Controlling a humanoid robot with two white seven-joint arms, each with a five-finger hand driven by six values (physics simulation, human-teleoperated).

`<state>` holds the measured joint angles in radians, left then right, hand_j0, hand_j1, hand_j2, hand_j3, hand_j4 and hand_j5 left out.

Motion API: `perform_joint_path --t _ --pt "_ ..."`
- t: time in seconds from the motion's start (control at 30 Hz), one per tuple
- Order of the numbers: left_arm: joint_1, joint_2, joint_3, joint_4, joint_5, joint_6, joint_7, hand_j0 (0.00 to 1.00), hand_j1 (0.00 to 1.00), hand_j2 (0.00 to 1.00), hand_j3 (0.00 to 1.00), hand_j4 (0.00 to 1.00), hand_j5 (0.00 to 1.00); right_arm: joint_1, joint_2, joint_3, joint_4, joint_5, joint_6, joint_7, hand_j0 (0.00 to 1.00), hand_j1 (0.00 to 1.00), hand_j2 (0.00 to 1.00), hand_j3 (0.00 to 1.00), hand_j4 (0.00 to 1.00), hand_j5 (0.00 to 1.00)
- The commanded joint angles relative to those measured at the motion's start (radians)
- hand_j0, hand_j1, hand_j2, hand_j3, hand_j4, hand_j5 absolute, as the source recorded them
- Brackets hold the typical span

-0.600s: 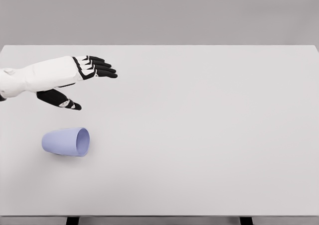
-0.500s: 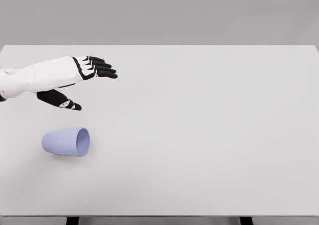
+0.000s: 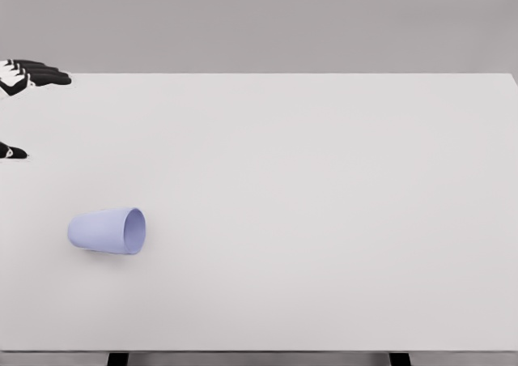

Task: Flip the cup with left arm and place it on the table

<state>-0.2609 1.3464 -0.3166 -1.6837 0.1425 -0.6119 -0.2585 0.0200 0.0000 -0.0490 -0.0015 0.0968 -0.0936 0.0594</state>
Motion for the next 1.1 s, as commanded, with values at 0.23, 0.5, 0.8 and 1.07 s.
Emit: perform_joint_path --t 0.23,0.5,0.8,1.07 --pt "0.290 0.083 -0.027 -0.080 0.256 0.001 0.053 1.00 1.00 1.00 1.00 1.00 1.00 0.000 0.000 0.000 0.000 0.000 0.000 -0.001 1.00 1.00 1.00 1.00 1.00 1.00" --pt "0.347 -0.042 -0.042 -0.080 0.301 0.001 0.045 1.00 1.00 1.00 1.00 1.00 1.00 0.000 0.000 0.000 0.000 0.000 0.000 0.000 1.00 1.00 1.00 1.00 1.00 1.00" --pt "0.350 -0.139 -0.085 -0.079 0.163 0.001 0.051 1.00 1.00 1.00 1.00 1.00 1.00 0.000 0.000 0.000 0.000 0.000 0.000 0.000 1.00 1.00 1.00 1.00 1.00 1.00" --pt "0.344 -0.170 -0.085 -0.079 0.025 0.001 0.048 1.00 1.00 1.00 1.00 1.00 1.00 0.000 0.000 0.000 0.000 0.000 0.000 -0.001 1.00 1.00 1.00 1.00 1.00 1.00"
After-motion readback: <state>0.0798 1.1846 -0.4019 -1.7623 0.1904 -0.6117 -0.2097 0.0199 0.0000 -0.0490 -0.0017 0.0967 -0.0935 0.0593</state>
